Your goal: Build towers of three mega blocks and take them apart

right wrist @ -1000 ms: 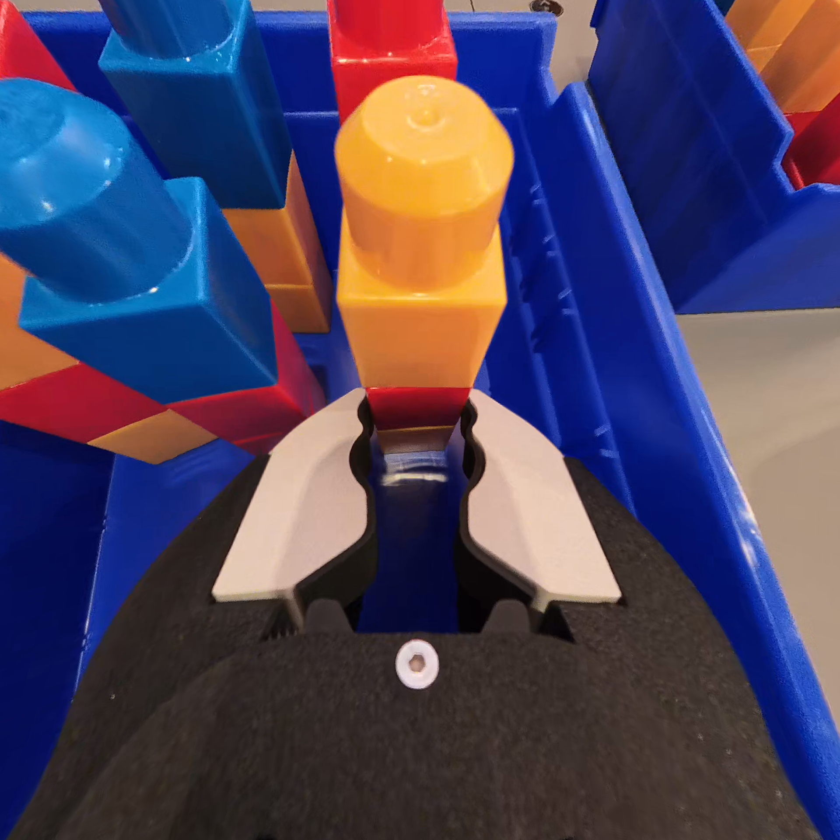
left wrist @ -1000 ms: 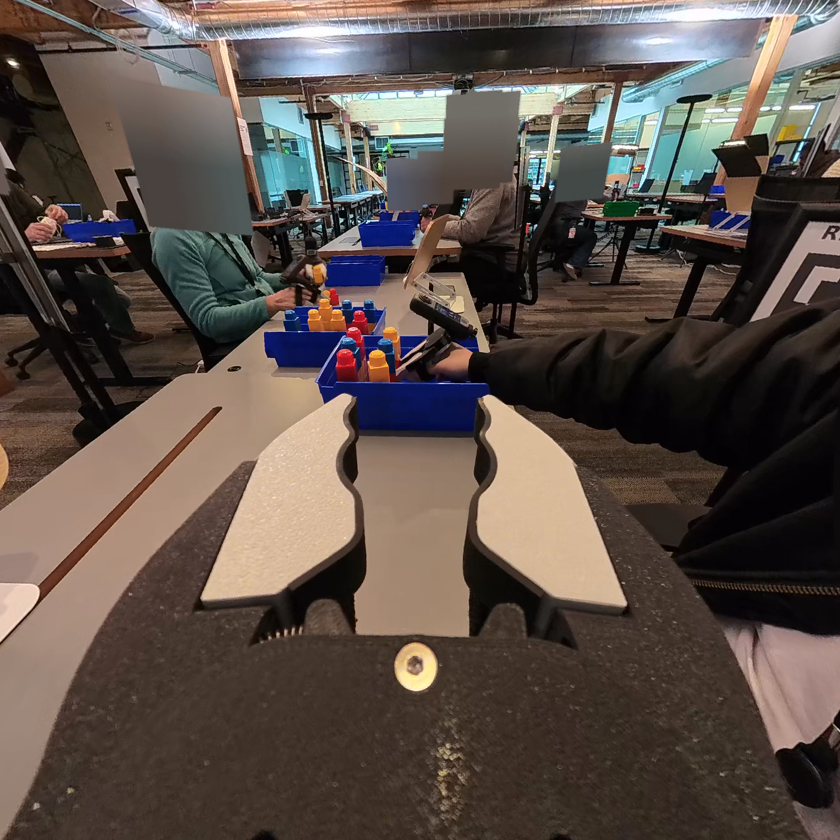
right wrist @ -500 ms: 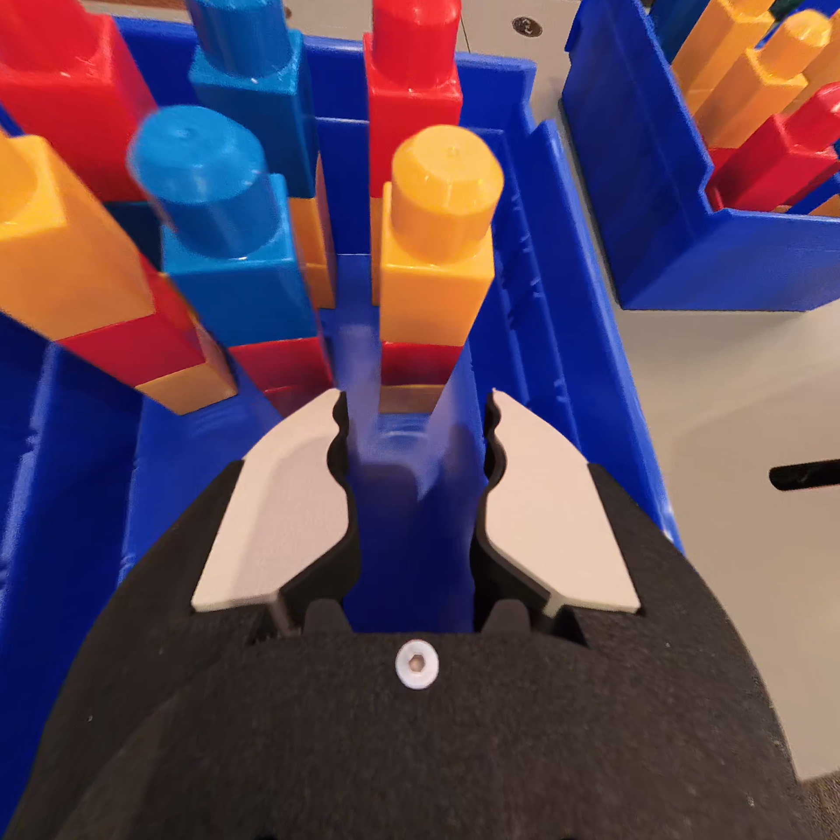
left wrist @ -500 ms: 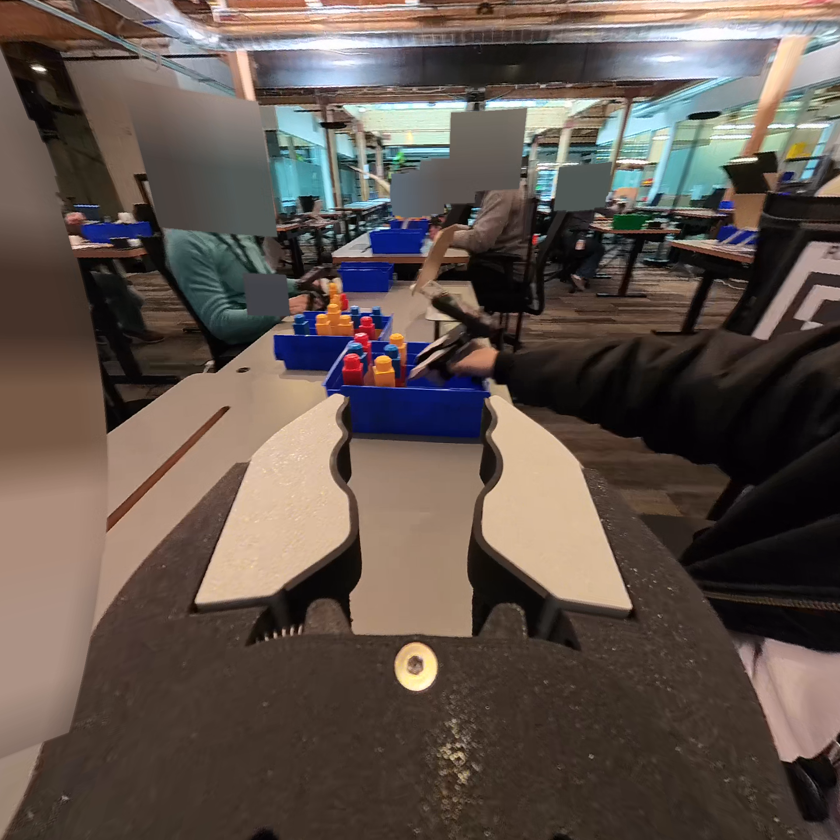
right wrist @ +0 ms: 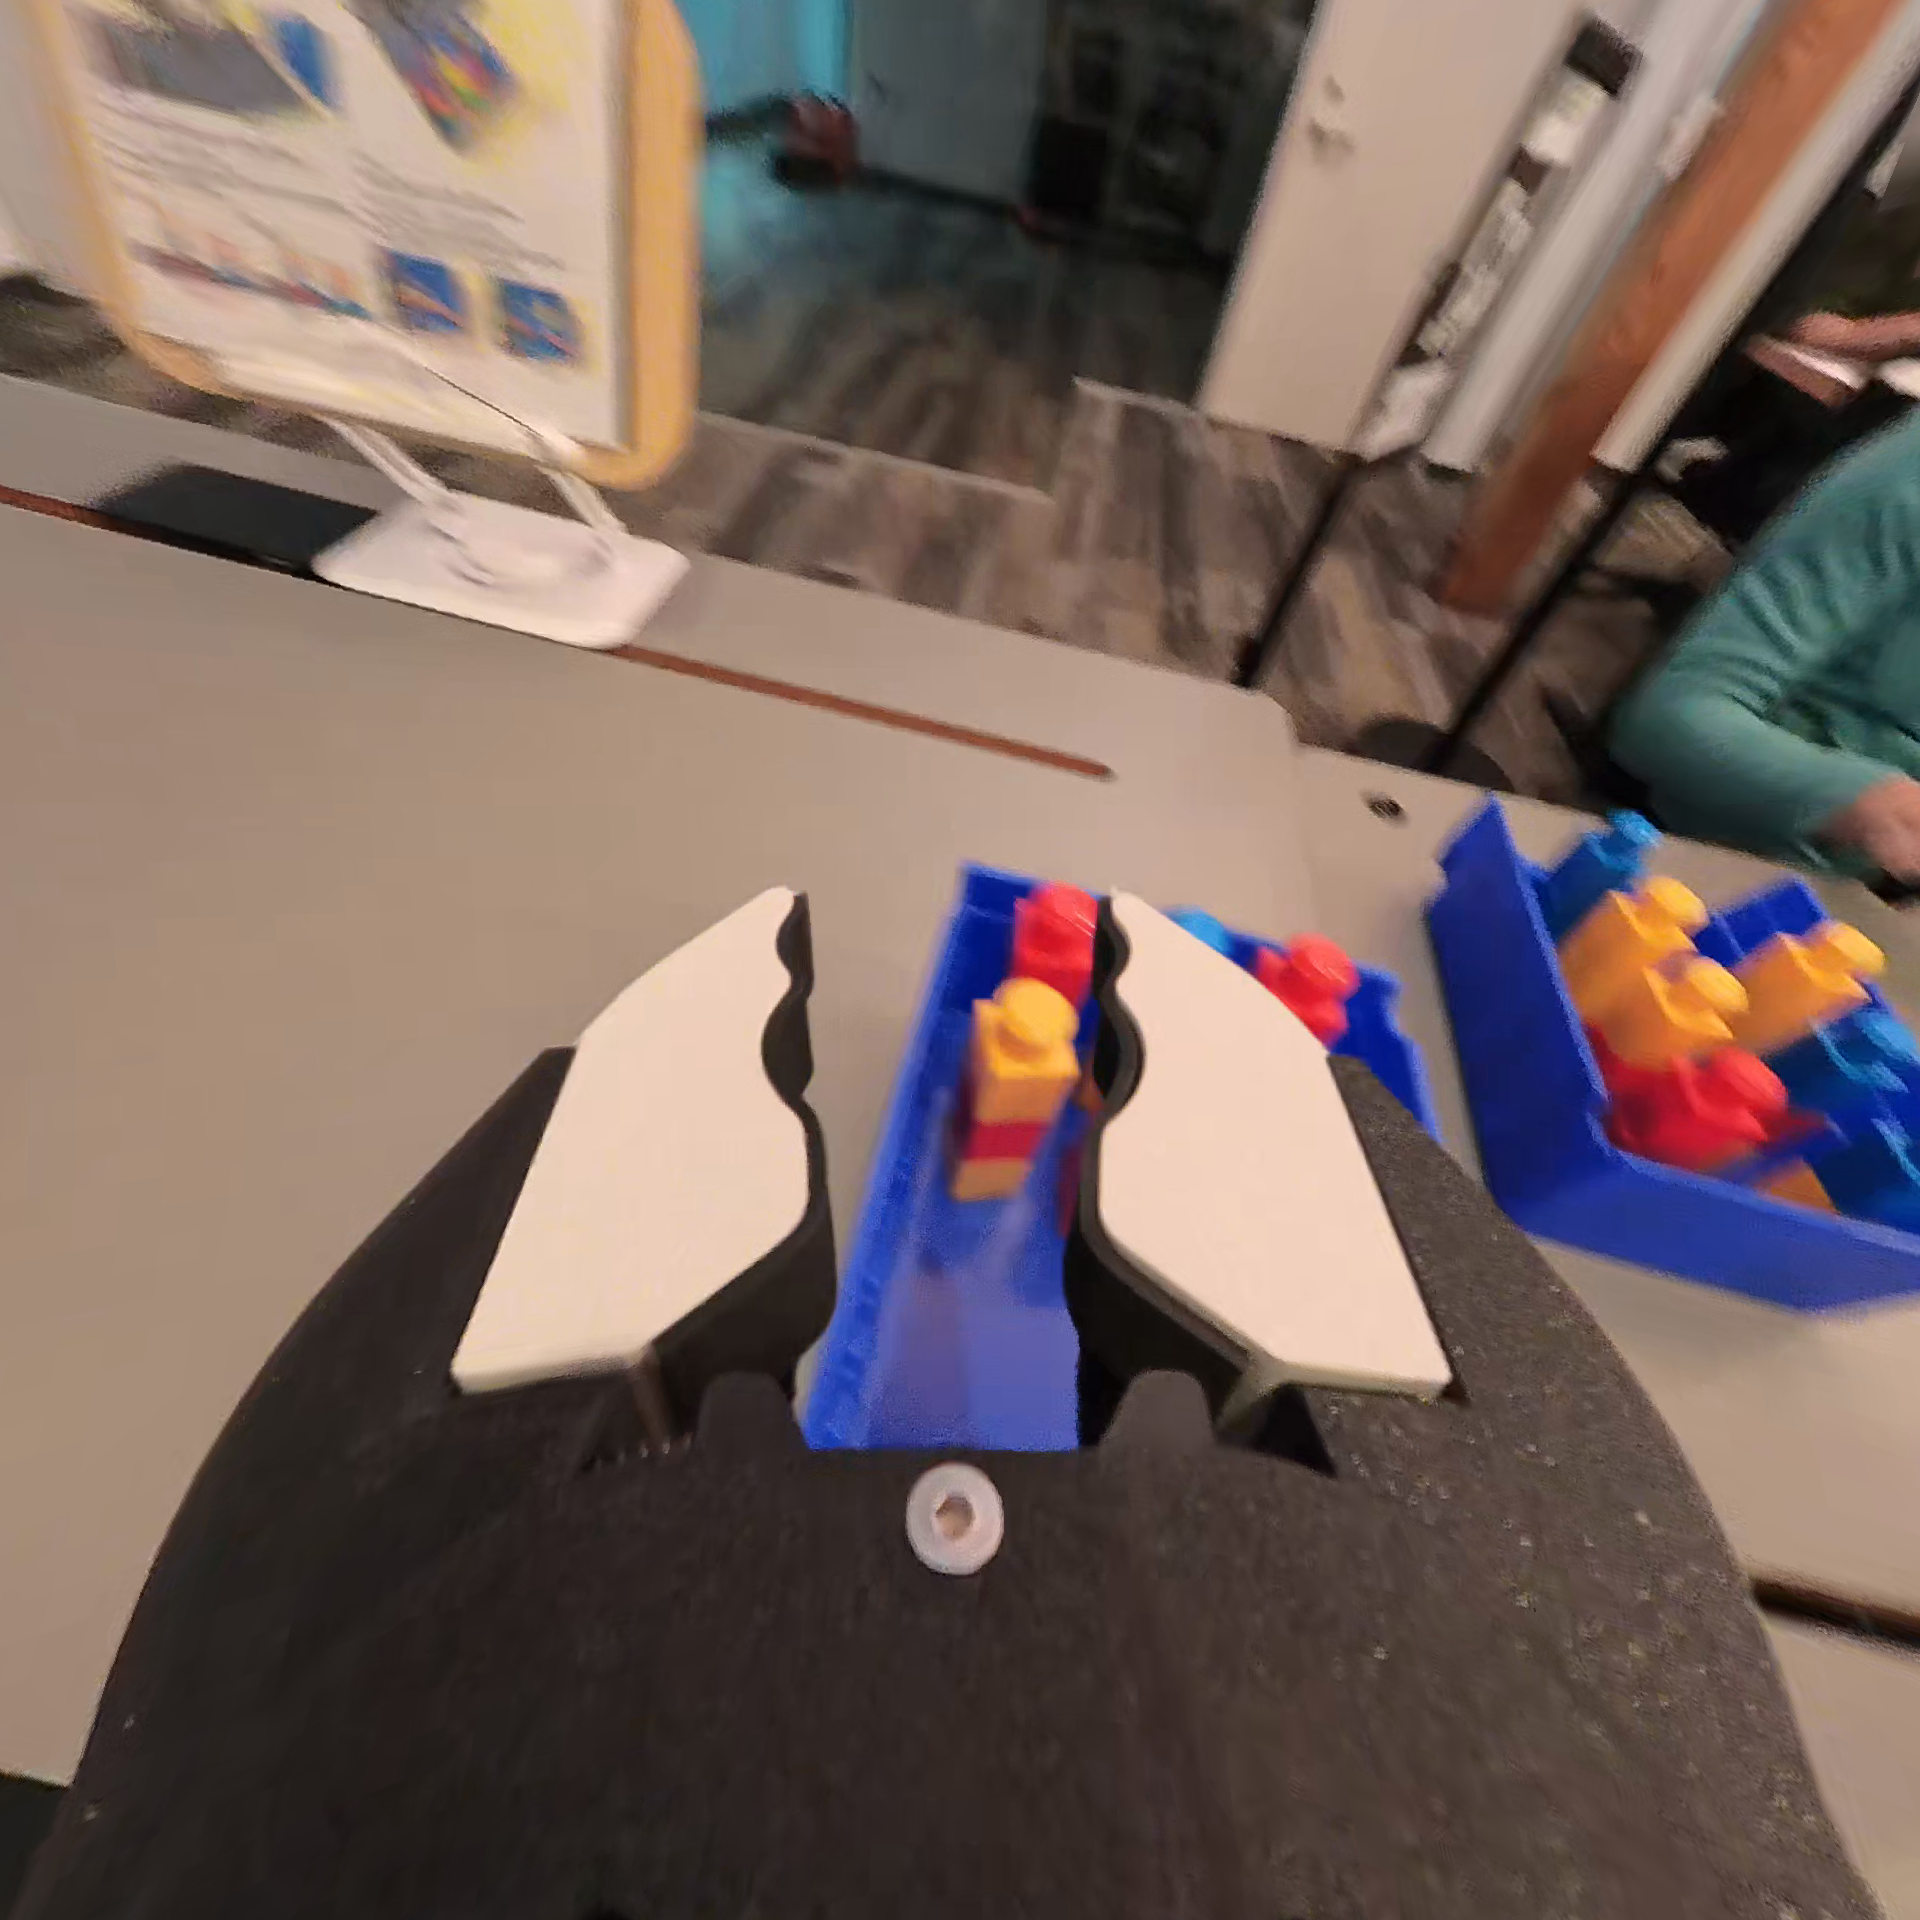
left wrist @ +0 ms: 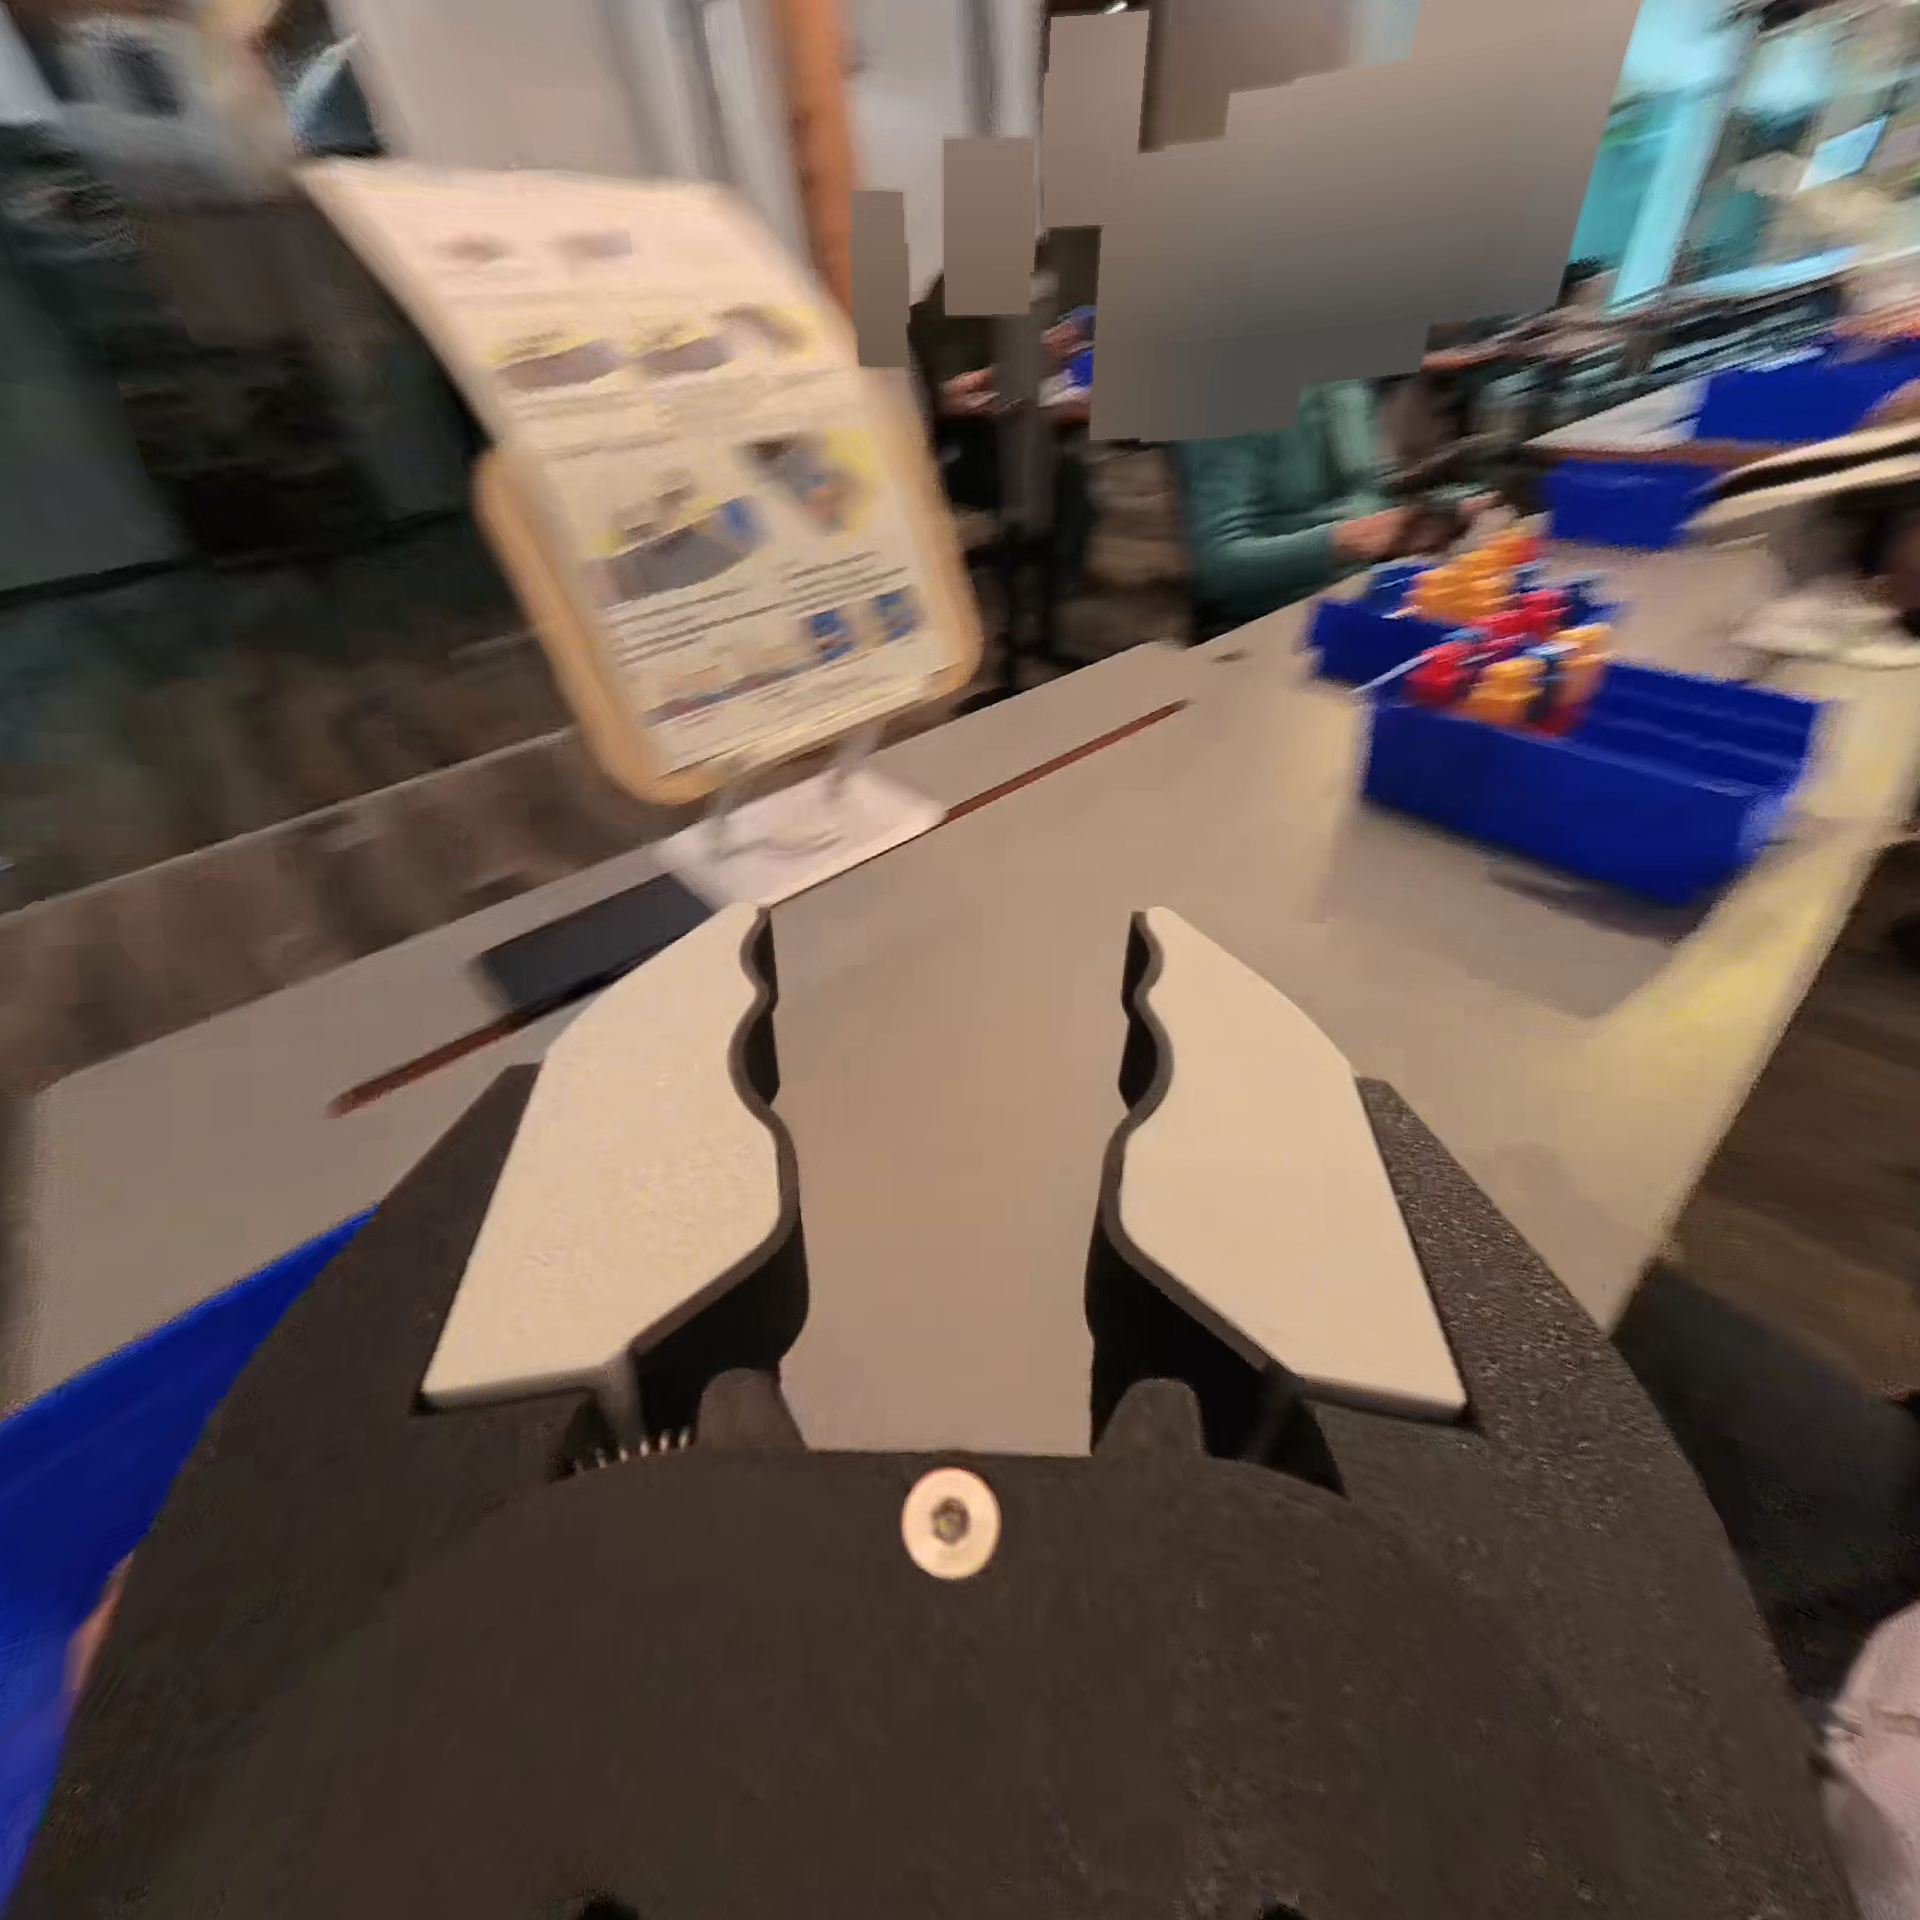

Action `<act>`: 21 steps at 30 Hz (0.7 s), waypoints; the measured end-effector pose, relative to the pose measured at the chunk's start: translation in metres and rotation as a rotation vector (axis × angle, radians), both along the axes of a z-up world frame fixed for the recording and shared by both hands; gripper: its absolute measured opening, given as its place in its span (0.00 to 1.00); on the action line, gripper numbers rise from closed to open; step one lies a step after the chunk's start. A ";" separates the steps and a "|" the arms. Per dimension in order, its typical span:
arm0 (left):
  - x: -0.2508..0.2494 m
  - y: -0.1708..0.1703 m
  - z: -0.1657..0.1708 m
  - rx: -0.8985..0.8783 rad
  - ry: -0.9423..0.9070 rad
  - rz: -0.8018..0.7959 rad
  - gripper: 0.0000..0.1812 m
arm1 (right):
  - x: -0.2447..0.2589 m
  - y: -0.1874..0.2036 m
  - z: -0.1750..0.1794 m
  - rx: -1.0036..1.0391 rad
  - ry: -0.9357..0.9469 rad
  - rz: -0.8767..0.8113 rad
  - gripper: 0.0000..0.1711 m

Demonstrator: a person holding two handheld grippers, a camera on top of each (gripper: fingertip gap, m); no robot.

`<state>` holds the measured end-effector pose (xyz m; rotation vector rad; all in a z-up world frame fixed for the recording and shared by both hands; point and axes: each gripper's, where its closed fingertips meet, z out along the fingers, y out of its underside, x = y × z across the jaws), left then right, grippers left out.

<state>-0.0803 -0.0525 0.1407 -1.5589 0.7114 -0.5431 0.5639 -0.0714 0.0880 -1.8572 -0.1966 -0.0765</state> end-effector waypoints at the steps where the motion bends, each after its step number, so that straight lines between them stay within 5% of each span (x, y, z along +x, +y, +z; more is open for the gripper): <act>1: -0.032 0.005 -0.004 -0.031 0.039 0.092 0.36 | -0.020 0.003 0.006 0.023 0.003 0.053 0.30; 5: -0.133 0.024 -0.043 -0.246 0.157 0.342 0.32 | -0.091 0.026 -0.001 0.020 0.001 0.222 0.30; 10: -0.191 0.060 -0.131 -0.547 0.303 0.499 0.33 | -0.167 0.056 -0.037 -0.070 0.023 0.379 0.31; 15: -0.214 0.096 -0.200 -0.611 0.569 0.636 0.34 | -0.215 0.065 -0.061 -0.118 0.043 0.480 0.31; 21: -0.231 0.123 -0.234 -0.589 0.821 0.745 0.33 | -0.220 0.062 -0.078 -0.167 0.040 0.522 0.30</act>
